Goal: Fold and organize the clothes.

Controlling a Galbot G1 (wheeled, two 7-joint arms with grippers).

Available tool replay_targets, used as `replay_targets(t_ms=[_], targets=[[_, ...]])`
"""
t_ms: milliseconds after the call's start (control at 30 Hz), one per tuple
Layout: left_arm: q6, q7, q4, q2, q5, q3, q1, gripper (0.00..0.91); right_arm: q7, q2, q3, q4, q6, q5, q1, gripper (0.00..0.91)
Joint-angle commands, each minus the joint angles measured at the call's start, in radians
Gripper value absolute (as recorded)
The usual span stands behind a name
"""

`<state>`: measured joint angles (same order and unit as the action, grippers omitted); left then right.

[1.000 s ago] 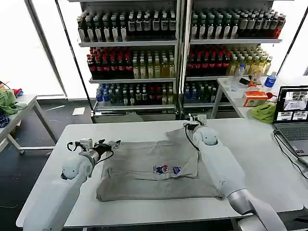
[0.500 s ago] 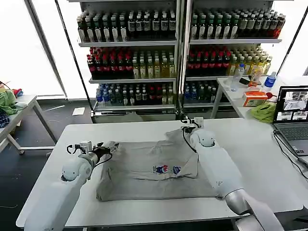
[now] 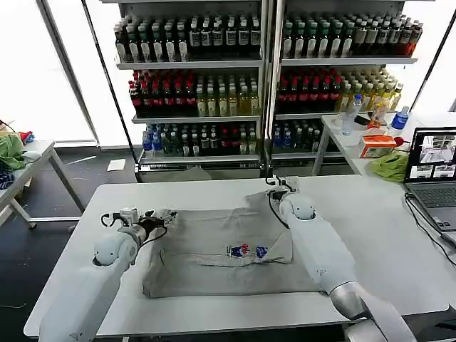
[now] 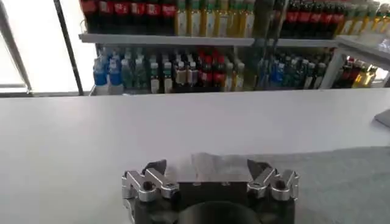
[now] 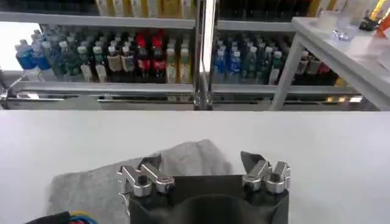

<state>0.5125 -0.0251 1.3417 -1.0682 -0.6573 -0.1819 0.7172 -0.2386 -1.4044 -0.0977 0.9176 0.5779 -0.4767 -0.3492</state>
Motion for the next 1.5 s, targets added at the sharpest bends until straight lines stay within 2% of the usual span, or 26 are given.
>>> replay_targets(t_ms=[33, 67, 100, 133, 167, 200, 233, 267, 300, 733, 1033, 1300, 1500], targets=[[0.000, 0.001, -0.011, -0.001, 0.003, 0.004, 0.004, 0.816, -0.003, -0.001, 0.000, -0.003, 0.000, 0.003, -0.007, 0.907], [0.000, 0.002, -0.011, -0.002, 0.003, 0.005, 0.005, 0.725, -0.002, 0.000, 0.000, -0.005, 0.000, 0.004, -0.007, 0.907], [0.000, 0.003, -0.012, -0.003, 0.003, 0.007, 0.006, 0.544, -0.002, 0.001, 0.001, -0.007, -0.001, 0.003, -0.008, 0.907], [0.000, 0.002, -0.012, -0.004, 0.004, 0.009, 0.007, 0.413, -0.002, 0.001, -0.001, -0.009, 0.000, 0.003, -0.009, 0.907], [0.000, 0.002, -0.012, -0.005, 0.006, 0.011, 0.008, 0.161, -0.003, 0.001, -0.002, -0.009, -0.001, 0.003, -0.009, 0.595], [0.000, 0.002, -0.011, -0.005, 0.007, 0.012, 0.009, 0.060, -0.004, 0.001, -0.004, -0.008, 0.000, 0.002, -0.011, 0.262], [-0.001, 0.002, -0.010, -0.005, 0.007, 0.014, 0.010, 0.040, -0.008, 0.001, -0.004, -0.006, -0.001, 0.002, -0.012, 0.081], [-0.001, 0.002, -0.009, -0.004, 0.011, 0.015, 0.012, 0.020, -0.019, 0.001, -0.004, -0.003, -0.001, 0.001, -0.016, 0.000], [-0.001, 0.003, -0.007, -0.004, 0.013, 0.016, 0.013, 0.000, -0.023, 0.001, -0.006, 0.001, -0.001, 0.000, -0.020, 0.000], [-0.040, 0.032, 0.007, -0.003, 0.140, 0.041, 0.036, 0.000, -0.028, 0.027, -0.010, 0.066, 0.000, -0.016, -0.060, 0.000], [-0.072, 0.022, 0.002, -0.009, 0.146, 0.035, 0.031, 0.000, -0.029, 0.027, -0.028, 0.105, 0.000, -0.026, -0.075, 0.000], [-0.110, 0.024, 0.062, 0.007, 0.143, 0.004, 0.067, 0.000, -0.028, 0.053, -0.051, 0.310, 0.001, -0.044, -0.148, 0.000], [-0.139, 0.031, 0.134, 0.028, 0.139, -0.026, 0.104, 0.000, -0.037, 0.068, -0.090, 0.460, 0.002, -0.024, -0.214, 0.000]])
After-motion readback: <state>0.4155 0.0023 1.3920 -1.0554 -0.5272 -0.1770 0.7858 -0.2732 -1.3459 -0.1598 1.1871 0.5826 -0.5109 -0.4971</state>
